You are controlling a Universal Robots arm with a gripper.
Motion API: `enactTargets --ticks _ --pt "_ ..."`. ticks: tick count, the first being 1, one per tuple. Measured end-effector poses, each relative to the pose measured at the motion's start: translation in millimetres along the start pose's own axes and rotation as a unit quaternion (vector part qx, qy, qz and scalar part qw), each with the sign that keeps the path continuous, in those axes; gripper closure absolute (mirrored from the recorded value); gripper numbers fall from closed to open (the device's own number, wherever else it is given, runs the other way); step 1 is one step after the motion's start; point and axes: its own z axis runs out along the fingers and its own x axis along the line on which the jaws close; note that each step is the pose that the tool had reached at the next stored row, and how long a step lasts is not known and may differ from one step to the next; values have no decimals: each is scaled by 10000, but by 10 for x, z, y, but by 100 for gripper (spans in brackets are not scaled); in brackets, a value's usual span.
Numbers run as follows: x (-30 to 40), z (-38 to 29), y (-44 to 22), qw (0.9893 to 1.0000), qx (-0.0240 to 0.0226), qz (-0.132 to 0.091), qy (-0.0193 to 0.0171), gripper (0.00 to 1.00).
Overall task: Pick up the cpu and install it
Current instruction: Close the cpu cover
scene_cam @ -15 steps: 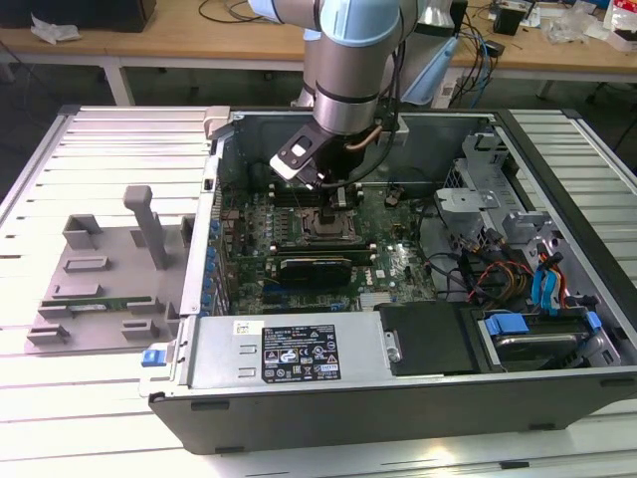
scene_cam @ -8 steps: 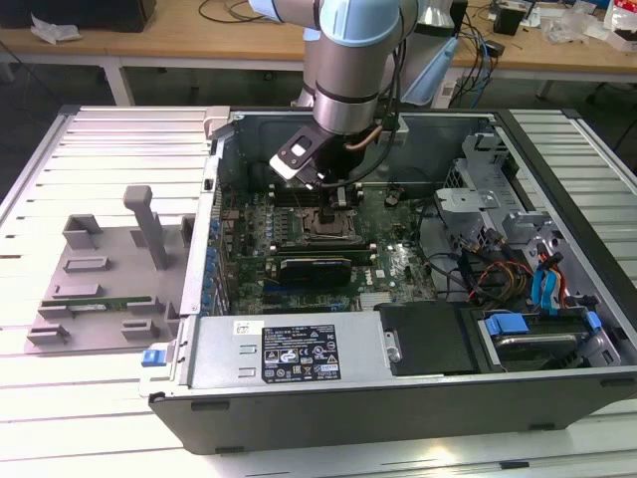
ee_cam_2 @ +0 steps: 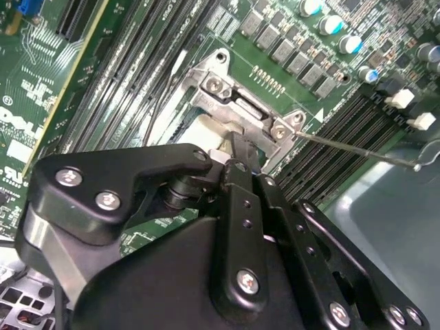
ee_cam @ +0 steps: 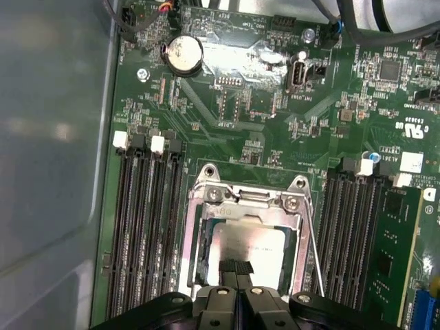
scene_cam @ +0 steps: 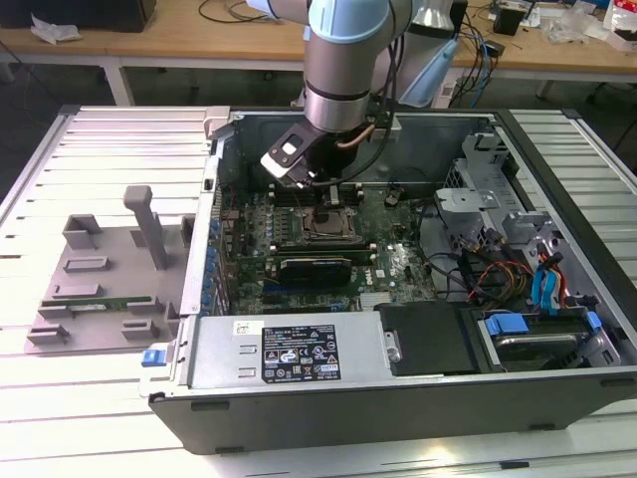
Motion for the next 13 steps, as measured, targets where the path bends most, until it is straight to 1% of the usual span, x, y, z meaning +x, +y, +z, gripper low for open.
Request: enactTargets --ticks 1,3,6,7,8,10,12,13 --pt "3 4 -26 10000 0 0 0 89" --pt "5 23 -44 10000 0 0 -1 89" --pt "6 40 -47 10000 1 0 -2 89" --pt "5 31 -27 10000 0 0 3 89" --pt "2 18 -5 10000 1 -1 4 89" --pt "-7 -27 60 10000 36 -1 4 89" --pt "-12 -44 100 10000 60 -1 6 89" --pt "-16 -167 129 10000 78 -1 9 89"
